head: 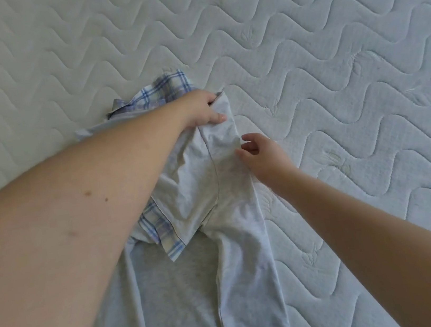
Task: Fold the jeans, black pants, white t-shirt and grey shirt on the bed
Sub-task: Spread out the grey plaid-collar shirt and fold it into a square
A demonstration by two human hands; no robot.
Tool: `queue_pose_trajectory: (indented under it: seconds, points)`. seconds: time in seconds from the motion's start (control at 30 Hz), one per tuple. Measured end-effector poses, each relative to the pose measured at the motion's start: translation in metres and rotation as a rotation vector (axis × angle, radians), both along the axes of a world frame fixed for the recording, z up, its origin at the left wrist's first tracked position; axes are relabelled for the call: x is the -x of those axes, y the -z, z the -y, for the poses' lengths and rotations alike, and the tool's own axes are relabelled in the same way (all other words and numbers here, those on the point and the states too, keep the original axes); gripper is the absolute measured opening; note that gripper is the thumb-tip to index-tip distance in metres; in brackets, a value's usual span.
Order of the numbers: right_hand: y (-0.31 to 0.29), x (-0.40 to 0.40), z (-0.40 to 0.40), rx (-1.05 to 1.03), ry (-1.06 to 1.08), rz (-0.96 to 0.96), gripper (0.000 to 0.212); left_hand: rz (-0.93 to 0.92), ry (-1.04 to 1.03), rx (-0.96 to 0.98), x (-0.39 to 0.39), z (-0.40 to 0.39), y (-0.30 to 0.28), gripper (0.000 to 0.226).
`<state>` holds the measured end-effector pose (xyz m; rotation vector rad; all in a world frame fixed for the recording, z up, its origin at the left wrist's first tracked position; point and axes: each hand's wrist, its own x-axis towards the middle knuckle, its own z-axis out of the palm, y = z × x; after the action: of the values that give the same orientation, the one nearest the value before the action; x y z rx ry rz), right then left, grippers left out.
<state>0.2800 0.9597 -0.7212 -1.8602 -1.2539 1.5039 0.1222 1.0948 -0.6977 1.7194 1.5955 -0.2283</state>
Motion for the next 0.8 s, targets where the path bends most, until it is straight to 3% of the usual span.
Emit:
queue_pose_trajectory:
  seconds: [0.2, 0.43, 0.57, 0.63, 0.8]
  points:
    - [0.011, -0.003, -0.013, 0.077, 0.058, -0.045, 0.040, 0.161, -0.217, -0.117, -0.010, -0.019, 0.007, 0.030]
    - [0.012, 0.013, -0.024, 0.108, -0.040, 0.165, 0.032, 0.037, -0.214, -0.271, -0.031, -0.015, 0.025, 0.026]
    - [0.014, 0.019, -0.023, 0.098, 0.039, 0.177, 0.032, 0.250, -0.241, -0.311, -0.031, 0.003, 0.025, 0.036]
    - [0.015, 0.017, -0.021, 0.073, 0.110, 0.147, 0.023, 0.327, -0.211, -0.404, -0.024, 0.014, 0.019, 0.039]
    - [0.012, 0.013, -0.016, 0.023, 0.179, 0.119, 0.012, 0.280, -0.239, -0.565, 0.047, 0.047, 0.009, 0.025]
